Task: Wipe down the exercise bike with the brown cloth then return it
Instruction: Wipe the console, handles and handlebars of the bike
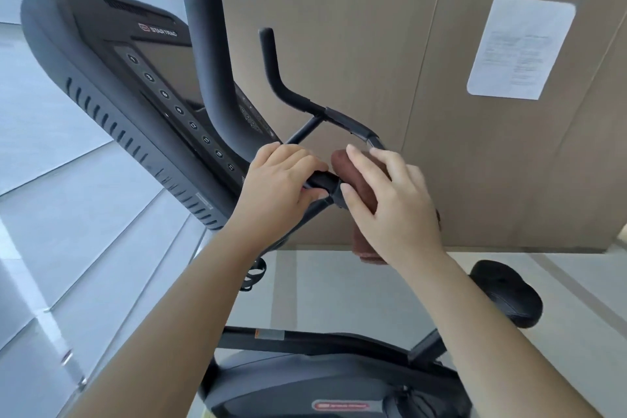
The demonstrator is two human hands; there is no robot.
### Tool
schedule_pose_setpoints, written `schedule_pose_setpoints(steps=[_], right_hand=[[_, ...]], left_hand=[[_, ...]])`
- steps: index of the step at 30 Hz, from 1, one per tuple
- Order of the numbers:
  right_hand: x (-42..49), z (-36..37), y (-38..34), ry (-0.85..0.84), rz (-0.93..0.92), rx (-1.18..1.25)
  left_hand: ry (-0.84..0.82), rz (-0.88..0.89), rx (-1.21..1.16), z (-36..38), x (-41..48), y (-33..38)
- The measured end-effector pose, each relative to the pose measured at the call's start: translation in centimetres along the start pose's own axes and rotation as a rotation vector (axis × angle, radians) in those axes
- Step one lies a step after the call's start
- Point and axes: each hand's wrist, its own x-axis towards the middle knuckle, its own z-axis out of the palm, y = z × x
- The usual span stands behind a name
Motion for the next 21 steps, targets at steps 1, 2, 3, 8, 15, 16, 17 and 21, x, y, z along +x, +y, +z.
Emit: schedule_pose_setpoints(steps=[1,2,3,8,15,16,17,21], right_hand=[[0.0,0.6,-0.7,0.06,0.03,-0.008],[-0.1,1.2,-1.3,0.114,0.064,-0.031],[-0.1,1.7,-1.8,0.153,0.087,-0.058],[-1.1,2.0,0.3,0.25,0.024,-0.123],[-1.1,1.5,-0.3,0.344,0.194,0.033],[-0.4,1.9,-1.6,0.339,0.188,0.035],[0.1,2.4,-2.7,0.323,0.171,-0.002],[-0.4,2.4,-2.0,0.285,0.097,-0.091]], left_hand=[[0.005,0.0,-0.008,0.1,0.0,0.0],[0.011,0.0,-0.013,0.3,-0.1,-0.1],[0.016,0.001,-0.016,0.4,-0.1,-0.2],[0.017,0.039,-0.011,0.6,-0.3,-0.8],[0.035,0.04,-0.002,0.7,-0.4,-0.6],[0.041,0.044,-0.001,0.7,-0.5,-0.7],[0.045,0.049,0.002,0.6,-0.5,-0.7],[0.007,0.059,0.015,0.4,-0.6,-1.0]])
